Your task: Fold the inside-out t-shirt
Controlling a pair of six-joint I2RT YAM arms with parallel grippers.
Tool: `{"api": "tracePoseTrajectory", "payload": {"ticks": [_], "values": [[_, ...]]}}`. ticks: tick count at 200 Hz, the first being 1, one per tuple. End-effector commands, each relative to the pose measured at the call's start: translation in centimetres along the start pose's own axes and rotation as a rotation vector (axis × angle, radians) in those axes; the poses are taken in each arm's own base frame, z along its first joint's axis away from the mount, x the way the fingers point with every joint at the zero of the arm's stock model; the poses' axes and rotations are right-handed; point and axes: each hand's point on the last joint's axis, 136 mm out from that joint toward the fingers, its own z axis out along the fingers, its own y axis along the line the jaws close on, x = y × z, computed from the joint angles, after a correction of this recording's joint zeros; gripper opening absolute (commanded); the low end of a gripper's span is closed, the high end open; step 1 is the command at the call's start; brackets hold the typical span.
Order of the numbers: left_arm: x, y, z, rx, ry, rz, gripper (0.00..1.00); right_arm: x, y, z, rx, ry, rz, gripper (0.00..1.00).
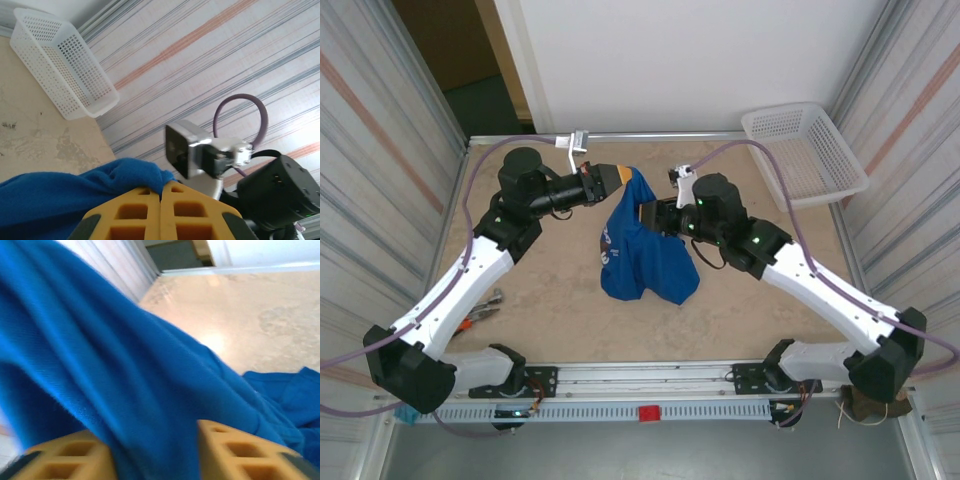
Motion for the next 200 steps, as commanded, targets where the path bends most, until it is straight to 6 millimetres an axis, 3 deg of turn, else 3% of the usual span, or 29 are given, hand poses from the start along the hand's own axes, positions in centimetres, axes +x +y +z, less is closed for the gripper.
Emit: {"api": "tracePoseTrajectory", "payload": {"ticks": [1,24,48,70,93,116,135,165,200], "values": [[-0.1,-1.0,-0.8,0.029,-0.026,0.024,0.0,-2.5,-0.5,-0.2,0.031,-0.062,-0.022,0.02],[-0.4,1.1,-0.9,-0.037,-0.046,-0.006,0.0,-3.1,2.9,-2.1,-0.177,-0.038,-0.076,0.0],[-1.4,4.6,-1.5,-0.117,-0.09,-0.045,0.0,-2.7,8.0,-6.8,-0.521,-0.017,-0.158,0.0],[-2.0,6.7,-1.2,-0.135,-0.103,-0.069,0.0,-2.3,9.6,-9.9,-0.709,-0.037,-0.191,0.0],[-2.0,7.1,-0.3,-0.12,-0.067,-0.061,0.0,-2.6,8.8,-9.5,-0.734,-0.06,-0.144,0.0],[-1.7,6.4,-0.6,-0.116,-0.047,-0.031,0.48,-3.2,6.6,-7.7,-0.654,-0.075,-0.083,0.0],[-0.9,6.2,-2.0,-0.153,-0.054,0.004,0.63,-3.4,5.0,-6.7,-0.604,-0.081,-0.041,0.0],[1.8,5.8,-3.9,-0.189,-0.063,0.053,0.67,-3.4,3.2,-5.7,-0.543,-0.093,0.005,0.0],[5.1,4.7,-3.6,-0.209,-0.017,0.207,0.66,-3.3,1.7,-5.0,-0.497,-0.096,0.047,0.0]]}}
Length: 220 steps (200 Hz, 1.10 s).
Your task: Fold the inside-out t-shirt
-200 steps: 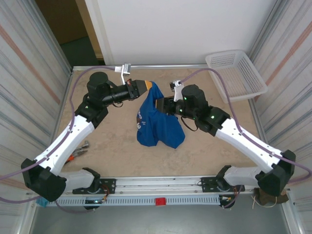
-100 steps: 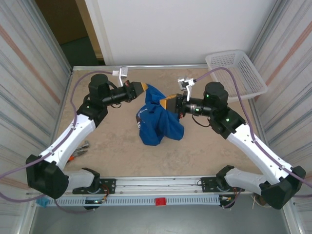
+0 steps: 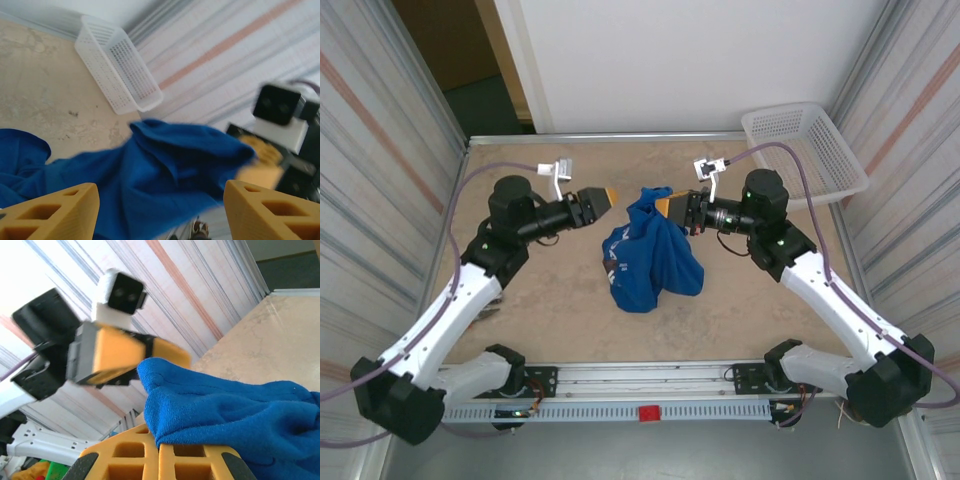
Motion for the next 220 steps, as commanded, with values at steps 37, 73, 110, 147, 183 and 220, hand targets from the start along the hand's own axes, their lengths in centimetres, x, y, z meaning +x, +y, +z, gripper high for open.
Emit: {"api": "tracePoseTrajectory", "payload": {"ticks": [37,73,110,147,183,220], "values": [[3.0,-0.5,2.3,-0.055,0.067,0.254,0.66,-0.7,-0.9,-0.1,0.023,-0.043,0.029,0.0],[2.8,0.1,4.3,-0.078,0.081,0.277,0.66,-0.8,-1.0,-0.1,0.03,-0.049,0.035,0.0],[2.1,-0.5,5.2,-0.053,0.06,0.29,0.55,-0.7,-1.3,0.0,0.035,-0.05,0.047,0.0],[0.7,-2.5,4.8,-0.014,0.021,0.324,0.0,-0.1,-2.9,0.0,0.093,-0.045,0.075,0.04],[-1.4,-7.2,2.1,0.103,-0.035,0.425,0.0,0.4,-8.3,-3.3,0.353,-0.103,0.157,0.6],[-0.9,-8.0,1.0,0.147,-0.004,0.51,0.0,-0.9,-6.8,-5.3,0.401,-0.144,0.116,0.6]]}}
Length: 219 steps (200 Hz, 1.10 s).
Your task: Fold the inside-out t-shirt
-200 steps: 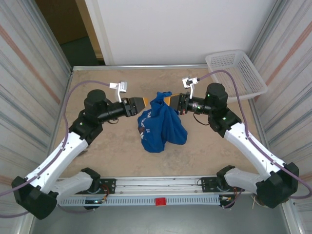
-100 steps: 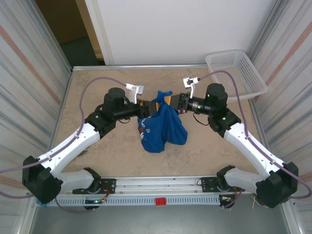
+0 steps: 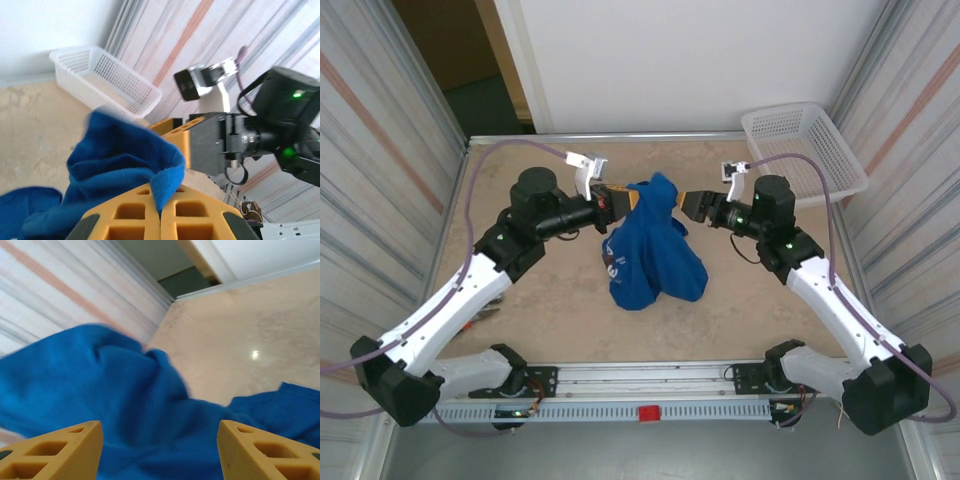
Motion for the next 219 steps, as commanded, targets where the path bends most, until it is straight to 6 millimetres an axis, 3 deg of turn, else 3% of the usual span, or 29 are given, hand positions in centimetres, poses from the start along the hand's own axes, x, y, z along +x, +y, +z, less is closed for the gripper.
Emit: {"api": "tracePoseTrajectory", "payload": {"ticks": [1,18,44,68,78,103,126,153,158,170,175,193,219], "values": [[-1.6,-2.3,-1.6,0.086,-0.033,0.11,0.0,-1.4,1.4,-2.0,0.032,-0.053,-0.042,0.6],[-0.9,-1.9,-1.6,0.095,-0.025,0.108,0.0,-2.0,3.3,-3.3,0.033,-0.067,-0.102,0.66],[0.1,-1.3,-1.3,0.105,-0.015,0.089,0.0,-1.8,4.8,-3.2,0.001,-0.035,-0.162,0.72],[-0.9,-0.3,-1.8,0.049,-0.057,0.039,0.0,-1.1,3.7,-2.6,0.032,-0.015,-0.16,0.73],[-1.9,1.2,-2.6,-0.04,-0.103,0.004,0.0,-0.6,2.7,-2.4,0.059,-0.008,-0.153,0.73],[-4.4,8.3,-6.0,-0.366,-0.2,-0.1,0.0,1.2,-1.0,-1.7,0.182,0.022,-0.119,0.73],[-6.2,15.5,-8.6,-0.513,-0.245,-0.22,0.0,3.1,-4.4,-1.2,0.289,0.058,-0.078,0.73],[-6.0,25.5,-10.7,-0.687,-0.235,-0.343,0.0,5.5,-7.4,-0.8,0.39,0.11,-0.043,0.73],[-5.6,27.2,-11.1,-0.712,-0.226,-0.376,0.07,5.9,-7.9,-0.9,0.41,0.117,-0.039,0.72],[-4.7,30.4,-12.1,-0.752,-0.212,-0.454,0.42,6.8,-8.9,-1.1,0.445,0.135,-0.031,0.72],[-4.2,31.3,-12.3,-0.756,-0.203,-0.477,0.5,7.1,-9.2,-1.2,0.454,0.142,-0.028,0.72],[-2.6,32.0,-12.0,-0.768,-0.153,-0.486,0.6,7.9,-10.0,-1.6,0.48,0.15,-0.018,0.72],[1.4,27.7,-8.6,-0.727,-0.018,-0.414,0.64,8.5,-10.6,-1.3,0.488,0.161,-0.007,0.72]]}}
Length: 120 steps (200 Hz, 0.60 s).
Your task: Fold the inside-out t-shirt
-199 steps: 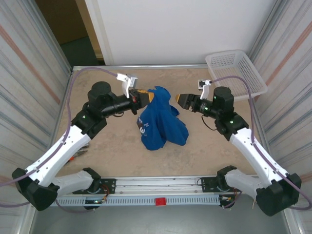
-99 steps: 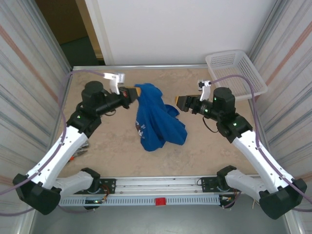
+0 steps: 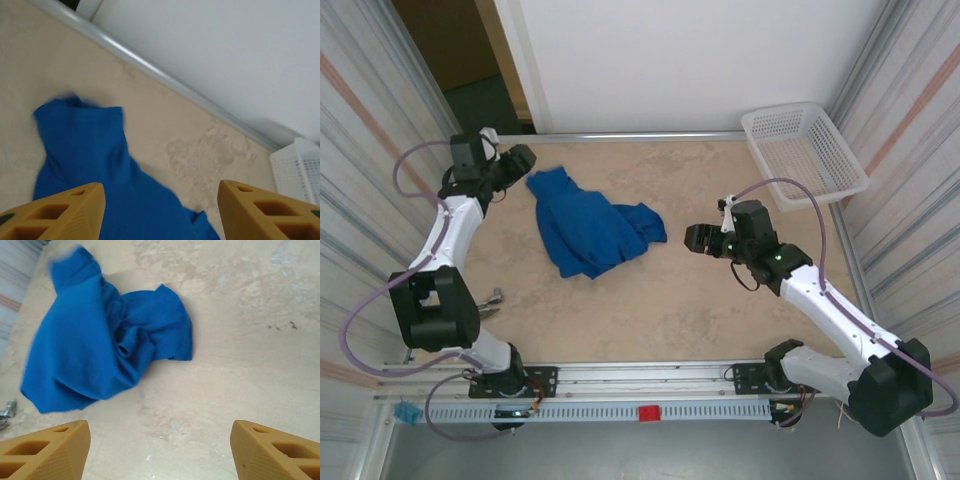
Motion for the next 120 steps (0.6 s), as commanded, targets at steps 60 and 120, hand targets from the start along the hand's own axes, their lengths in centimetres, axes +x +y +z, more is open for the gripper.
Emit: {"api": "tracePoseTrajectory", "payload": {"ticks": [60,120], "values": [[19.9,-6.8,-4.0,-0.057,0.24,0.418,0.68,1.7,1.2,5.3,-0.053,0.122,0.017,0.73],[18.7,-5.4,-5.8,-0.098,0.191,0.365,0.69,3.8,7.6,15.4,-0.223,0.3,0.034,0.71]]}}
